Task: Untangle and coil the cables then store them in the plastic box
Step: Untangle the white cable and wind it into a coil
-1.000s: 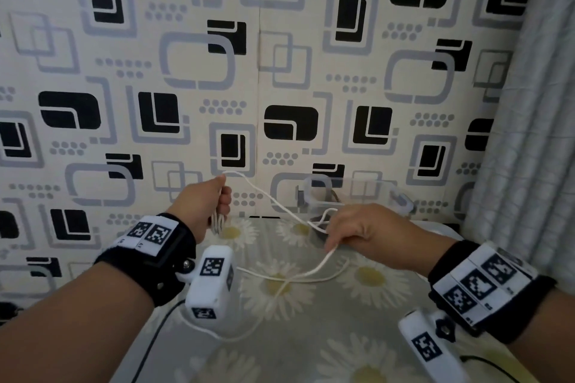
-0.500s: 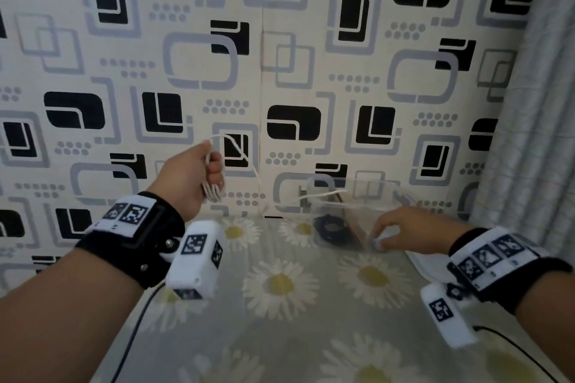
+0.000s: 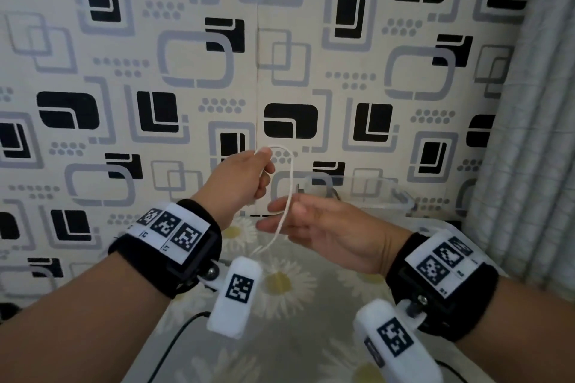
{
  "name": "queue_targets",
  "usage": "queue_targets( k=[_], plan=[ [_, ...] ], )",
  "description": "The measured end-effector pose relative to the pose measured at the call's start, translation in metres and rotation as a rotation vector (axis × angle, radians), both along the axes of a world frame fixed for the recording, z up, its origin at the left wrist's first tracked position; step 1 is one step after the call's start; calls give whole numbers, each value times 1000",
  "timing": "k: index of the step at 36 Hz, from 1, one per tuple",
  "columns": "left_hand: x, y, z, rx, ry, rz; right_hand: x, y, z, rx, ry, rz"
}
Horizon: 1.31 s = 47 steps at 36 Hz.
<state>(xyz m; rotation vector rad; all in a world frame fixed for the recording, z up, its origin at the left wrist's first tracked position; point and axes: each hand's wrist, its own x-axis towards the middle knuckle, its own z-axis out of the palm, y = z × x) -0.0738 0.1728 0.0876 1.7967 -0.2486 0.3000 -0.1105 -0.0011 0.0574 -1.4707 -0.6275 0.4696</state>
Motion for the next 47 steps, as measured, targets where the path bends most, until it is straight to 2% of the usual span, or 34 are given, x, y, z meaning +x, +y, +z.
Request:
queue_targets(
  k=[2, 4, 6, 10, 12, 14, 22, 29, 37, 47],
  plan=[
    [3, 5, -2, 25, 0, 35, -3, -1, 0, 64, 3, 56],
    [5, 11, -5, 42, 15, 43, 0, -2, 1, 87, 19, -10],
    [6, 18, -8, 55, 32, 31, 6, -6, 4, 48, 19, -174],
    [4, 30, -12, 82, 77, -57, 20, -22, 7, -58, -101, -566],
    [2, 31, -14, 92, 108, -127, 27, -33, 11, -114, -201, -693],
    [-1, 31, -16, 90, 136, -187, 32, -42, 15, -145, -262, -743],
    [-7, 22, -15, -239, 257, -475, 38, -44, -3, -250, -193, -666],
    [-8, 19, -10, -491, 326, -595, 40, -28, -18, -263, -167, -553],
    [-10, 13, -10, -688, 333, -600, 38, -10, -30, -264, -171, -424],
    [-8, 11, -12, -933, 344, -539, 32, 8, -38, -264, -203, -401]
  ],
)
